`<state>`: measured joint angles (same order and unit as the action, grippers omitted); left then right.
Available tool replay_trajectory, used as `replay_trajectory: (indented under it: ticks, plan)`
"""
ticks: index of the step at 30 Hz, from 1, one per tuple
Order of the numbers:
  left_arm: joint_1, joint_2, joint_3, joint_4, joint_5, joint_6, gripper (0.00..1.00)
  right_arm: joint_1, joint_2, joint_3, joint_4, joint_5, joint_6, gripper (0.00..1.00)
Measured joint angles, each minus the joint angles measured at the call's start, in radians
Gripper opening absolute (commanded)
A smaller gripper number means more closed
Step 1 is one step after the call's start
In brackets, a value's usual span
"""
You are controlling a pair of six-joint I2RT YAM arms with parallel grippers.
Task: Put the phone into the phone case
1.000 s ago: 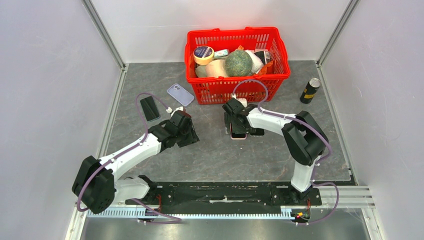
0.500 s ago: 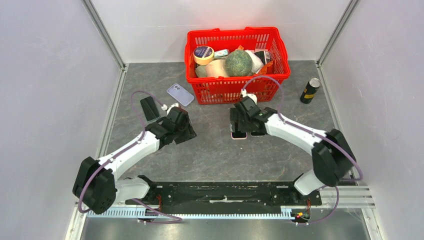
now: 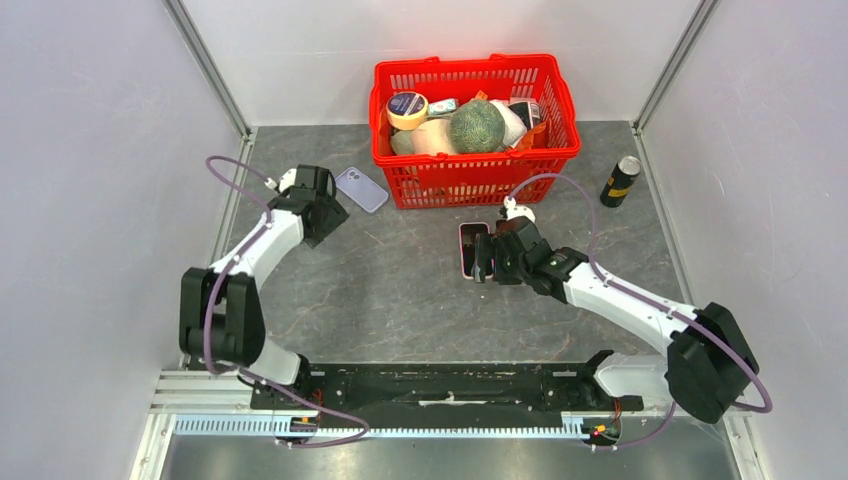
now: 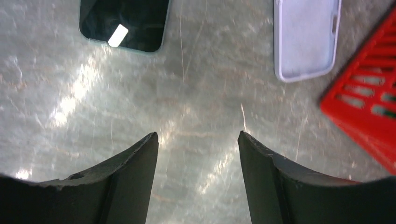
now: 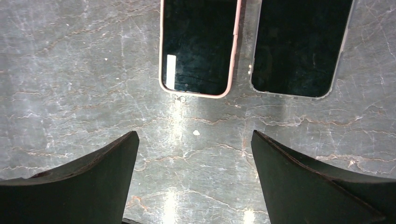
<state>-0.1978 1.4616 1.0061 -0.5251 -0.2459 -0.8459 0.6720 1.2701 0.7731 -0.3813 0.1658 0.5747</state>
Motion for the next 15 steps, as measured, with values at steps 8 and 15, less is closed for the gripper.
replay_trajectory:
  ticks: [8, 15]
  plan:
    - [0.053, 0.294, 0.242, 0.011, 0.007, 0.027, 0.66, 0.000, -0.050, -0.035, 0.054, -0.011, 0.002, 0.97]
    - [0.052, 0.507, 0.441, 0.025, 0.011, 0.024, 0.54, 0.000, -0.086, -0.066, 0.060, -0.003, 0.009, 0.97]
